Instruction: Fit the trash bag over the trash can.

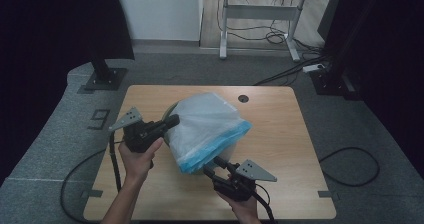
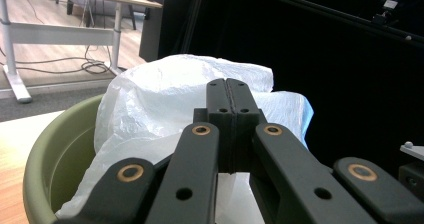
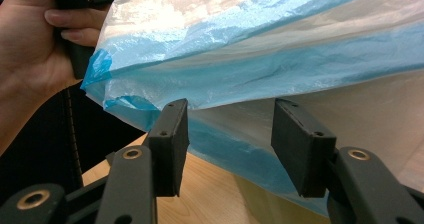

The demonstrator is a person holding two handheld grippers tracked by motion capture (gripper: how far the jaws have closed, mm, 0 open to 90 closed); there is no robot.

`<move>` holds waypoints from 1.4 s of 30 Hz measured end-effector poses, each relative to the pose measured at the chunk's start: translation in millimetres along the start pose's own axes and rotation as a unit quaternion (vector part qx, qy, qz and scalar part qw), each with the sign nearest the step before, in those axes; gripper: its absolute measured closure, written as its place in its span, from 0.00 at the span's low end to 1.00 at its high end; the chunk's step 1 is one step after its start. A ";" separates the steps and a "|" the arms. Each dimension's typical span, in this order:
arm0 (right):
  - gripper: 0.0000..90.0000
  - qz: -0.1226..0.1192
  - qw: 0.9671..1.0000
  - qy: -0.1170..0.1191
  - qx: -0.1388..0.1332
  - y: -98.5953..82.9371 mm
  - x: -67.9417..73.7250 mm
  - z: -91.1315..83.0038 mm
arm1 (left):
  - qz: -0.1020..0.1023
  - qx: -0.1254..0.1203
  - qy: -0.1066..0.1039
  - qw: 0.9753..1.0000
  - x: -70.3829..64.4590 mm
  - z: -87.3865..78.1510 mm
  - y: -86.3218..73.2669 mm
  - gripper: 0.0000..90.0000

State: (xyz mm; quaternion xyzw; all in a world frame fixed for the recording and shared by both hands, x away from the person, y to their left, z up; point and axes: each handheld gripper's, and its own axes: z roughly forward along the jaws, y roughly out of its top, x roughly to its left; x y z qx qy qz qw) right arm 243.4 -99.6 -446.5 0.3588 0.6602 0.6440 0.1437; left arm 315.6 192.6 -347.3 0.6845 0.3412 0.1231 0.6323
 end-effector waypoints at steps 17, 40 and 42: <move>0.61 0.039 0.999 -0.012 -0.016 16.0 -4.8 3.7 | 0.000 -0.005 -0.001 1.000 -0.8 0.0 -3.7 1.00; 0.99 0.001 0.997 -0.052 -0.054 48.3 -16.5 -10.4 | -0.014 -0.026 -0.017 0.999 4.7 -12.0 4.7 1.00; 0.99 -0.006 0.996 -0.062 -0.059 56.1 -21.1 -13.9 | -0.013 -0.029 -0.016 0.999 5.9 -14.3 7.8 1.00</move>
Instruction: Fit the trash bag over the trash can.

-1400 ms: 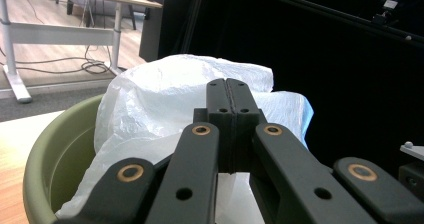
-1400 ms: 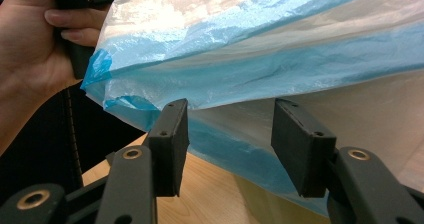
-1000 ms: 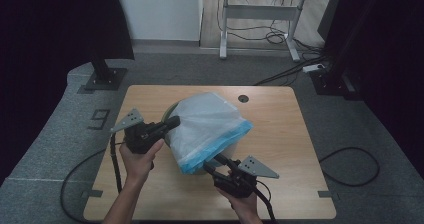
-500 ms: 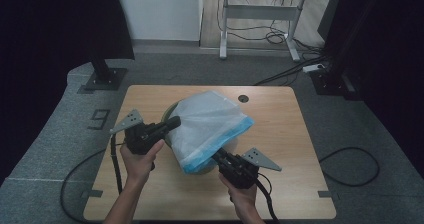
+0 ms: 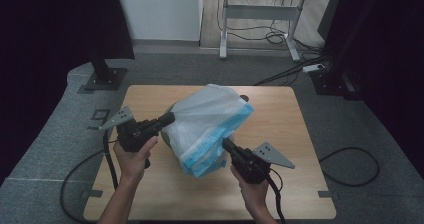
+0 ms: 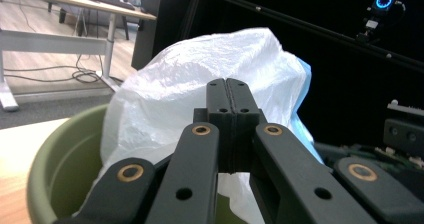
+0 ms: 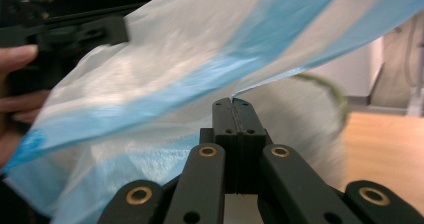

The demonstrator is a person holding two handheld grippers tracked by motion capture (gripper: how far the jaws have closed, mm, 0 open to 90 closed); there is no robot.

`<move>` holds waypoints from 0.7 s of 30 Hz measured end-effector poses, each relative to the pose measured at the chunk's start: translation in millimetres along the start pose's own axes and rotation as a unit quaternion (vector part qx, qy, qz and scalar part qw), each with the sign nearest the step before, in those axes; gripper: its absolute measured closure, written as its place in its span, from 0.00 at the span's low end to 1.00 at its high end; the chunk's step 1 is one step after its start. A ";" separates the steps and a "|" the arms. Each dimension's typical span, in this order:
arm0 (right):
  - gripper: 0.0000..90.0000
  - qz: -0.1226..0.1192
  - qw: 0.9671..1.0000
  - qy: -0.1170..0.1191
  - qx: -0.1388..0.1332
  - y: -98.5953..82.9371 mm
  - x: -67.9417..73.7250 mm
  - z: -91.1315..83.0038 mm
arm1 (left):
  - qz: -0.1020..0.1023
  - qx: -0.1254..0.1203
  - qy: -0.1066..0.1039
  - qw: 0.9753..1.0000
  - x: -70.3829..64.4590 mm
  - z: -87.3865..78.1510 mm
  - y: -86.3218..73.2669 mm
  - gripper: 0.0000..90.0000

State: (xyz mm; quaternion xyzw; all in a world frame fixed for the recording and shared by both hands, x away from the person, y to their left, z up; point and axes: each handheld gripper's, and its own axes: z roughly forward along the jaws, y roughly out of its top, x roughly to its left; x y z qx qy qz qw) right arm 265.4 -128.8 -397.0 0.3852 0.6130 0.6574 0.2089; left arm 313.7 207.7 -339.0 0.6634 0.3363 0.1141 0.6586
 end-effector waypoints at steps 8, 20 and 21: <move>0.99 -0.018 0.999 -0.039 -0.007 29.7 -25.2 -0.4 | -0.008 -0.001 0.008 1.000 10.8 -6.8 7.6 1.00; 0.99 -0.056 0.994 -0.088 0.012 57.5 -57.1 15.1 | -0.017 0.016 0.027 0.999 33.2 -15.9 21.8 1.00; 0.99 -0.054 0.994 -0.093 0.015 59.2 -60.3 16.8 | -0.019 0.017 0.029 0.999 35.7 -16.7 21.6 1.00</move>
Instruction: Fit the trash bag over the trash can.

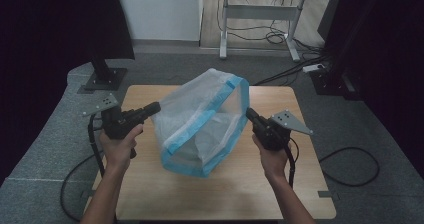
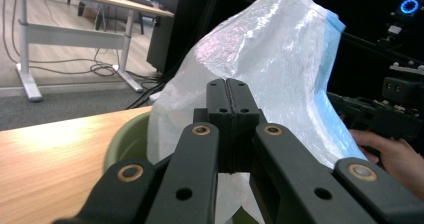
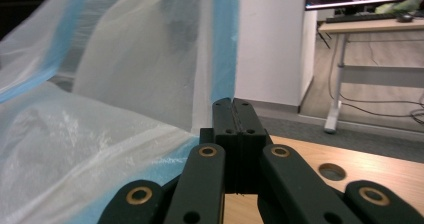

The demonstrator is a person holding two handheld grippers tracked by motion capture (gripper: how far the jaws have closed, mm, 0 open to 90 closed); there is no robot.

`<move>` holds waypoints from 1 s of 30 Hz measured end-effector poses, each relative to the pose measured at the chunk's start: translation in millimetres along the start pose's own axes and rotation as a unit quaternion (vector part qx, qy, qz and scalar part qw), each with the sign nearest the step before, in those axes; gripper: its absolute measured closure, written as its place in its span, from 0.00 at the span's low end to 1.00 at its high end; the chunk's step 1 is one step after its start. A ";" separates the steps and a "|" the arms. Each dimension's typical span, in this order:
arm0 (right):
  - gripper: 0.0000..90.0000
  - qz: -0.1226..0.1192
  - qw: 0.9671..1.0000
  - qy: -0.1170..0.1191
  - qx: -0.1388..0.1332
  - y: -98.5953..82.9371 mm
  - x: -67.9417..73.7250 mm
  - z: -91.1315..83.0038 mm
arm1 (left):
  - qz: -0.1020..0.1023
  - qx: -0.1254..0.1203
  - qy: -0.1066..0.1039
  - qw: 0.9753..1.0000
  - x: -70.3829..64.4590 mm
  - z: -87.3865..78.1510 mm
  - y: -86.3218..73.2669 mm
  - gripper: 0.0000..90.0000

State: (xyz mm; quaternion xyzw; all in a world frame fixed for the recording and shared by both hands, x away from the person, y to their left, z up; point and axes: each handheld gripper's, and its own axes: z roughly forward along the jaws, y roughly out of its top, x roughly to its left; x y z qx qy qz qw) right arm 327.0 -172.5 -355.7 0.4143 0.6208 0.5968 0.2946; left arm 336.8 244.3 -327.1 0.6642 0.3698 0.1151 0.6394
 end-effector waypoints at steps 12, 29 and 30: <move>0.99 -0.001 0.999 -0.028 0.042 -12.6 -23.0 18.4 | -0.033 0.019 0.019 0.999 27.6 3.5 -21.0 1.00; 0.99 0.022 0.993 -0.060 0.100 -65.7 -48.8 27.7 | -0.055 0.046 0.043 0.996 46.6 8.1 -45.3 1.00; 0.99 0.024 0.993 -0.061 0.103 -68.0 -49.6 27.9 | -0.057 0.047 0.045 0.996 47.8 8.3 -46.7 1.00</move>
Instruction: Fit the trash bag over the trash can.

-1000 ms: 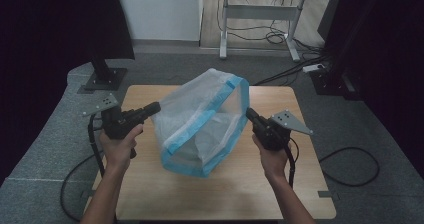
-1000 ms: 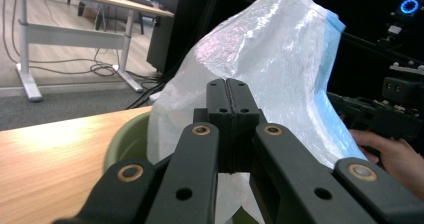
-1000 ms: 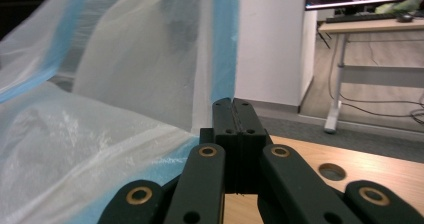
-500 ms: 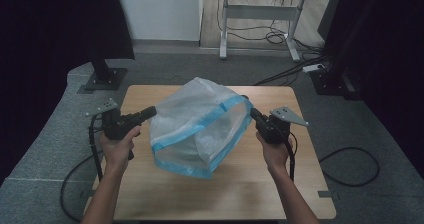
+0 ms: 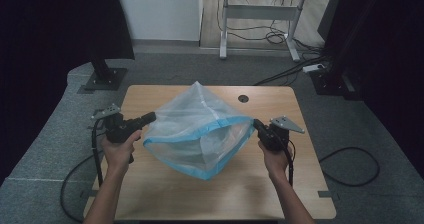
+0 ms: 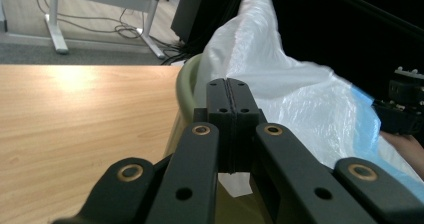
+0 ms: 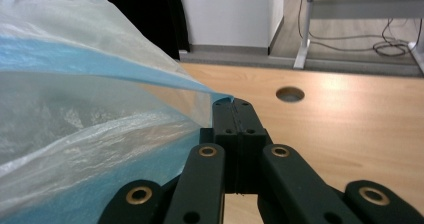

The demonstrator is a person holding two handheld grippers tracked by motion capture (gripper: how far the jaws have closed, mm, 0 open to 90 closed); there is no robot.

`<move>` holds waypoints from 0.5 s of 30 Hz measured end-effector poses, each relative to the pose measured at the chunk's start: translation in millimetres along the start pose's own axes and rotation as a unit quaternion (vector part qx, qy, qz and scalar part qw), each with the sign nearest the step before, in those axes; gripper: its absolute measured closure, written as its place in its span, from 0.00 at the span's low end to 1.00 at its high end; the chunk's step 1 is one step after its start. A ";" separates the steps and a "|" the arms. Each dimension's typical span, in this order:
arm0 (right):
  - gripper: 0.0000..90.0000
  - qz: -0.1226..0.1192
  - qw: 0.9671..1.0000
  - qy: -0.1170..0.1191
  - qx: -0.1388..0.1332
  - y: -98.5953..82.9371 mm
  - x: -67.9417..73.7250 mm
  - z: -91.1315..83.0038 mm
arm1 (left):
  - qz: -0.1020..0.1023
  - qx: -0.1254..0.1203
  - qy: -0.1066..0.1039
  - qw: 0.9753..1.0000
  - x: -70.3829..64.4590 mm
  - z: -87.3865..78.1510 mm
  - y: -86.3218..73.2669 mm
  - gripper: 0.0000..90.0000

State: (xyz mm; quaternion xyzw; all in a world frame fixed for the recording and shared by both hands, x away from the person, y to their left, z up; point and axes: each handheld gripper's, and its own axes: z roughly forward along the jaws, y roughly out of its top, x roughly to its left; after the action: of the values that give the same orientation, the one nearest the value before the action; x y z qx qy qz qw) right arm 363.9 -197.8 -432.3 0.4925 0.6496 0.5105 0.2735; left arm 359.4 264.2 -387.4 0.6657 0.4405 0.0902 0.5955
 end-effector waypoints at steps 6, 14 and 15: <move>0.99 0.002 1.000 0.009 0.004 -12.6 0.0 3.0 | 0.000 0.008 0.001 1.000 2.3 2.1 -3.8 1.00; 0.99 -0.009 1.000 0.021 -0.017 -5.4 6.9 -9.8 | 0.037 0.001 -0.013 0.999 -15.3 -5.6 1.4 0.67; 0.99 -0.010 1.000 0.022 -0.020 -4.0 8.3 -11.4 | 0.045 -0.001 -0.011 0.999 -19.5 -7.8 2.7 0.61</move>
State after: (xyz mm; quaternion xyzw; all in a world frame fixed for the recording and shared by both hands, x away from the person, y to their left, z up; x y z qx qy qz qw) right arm 349.7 -194.6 -431.1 0.4692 0.6496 0.5318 0.2739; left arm 344.1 256.5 -375.0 0.6850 0.4037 0.1103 0.5963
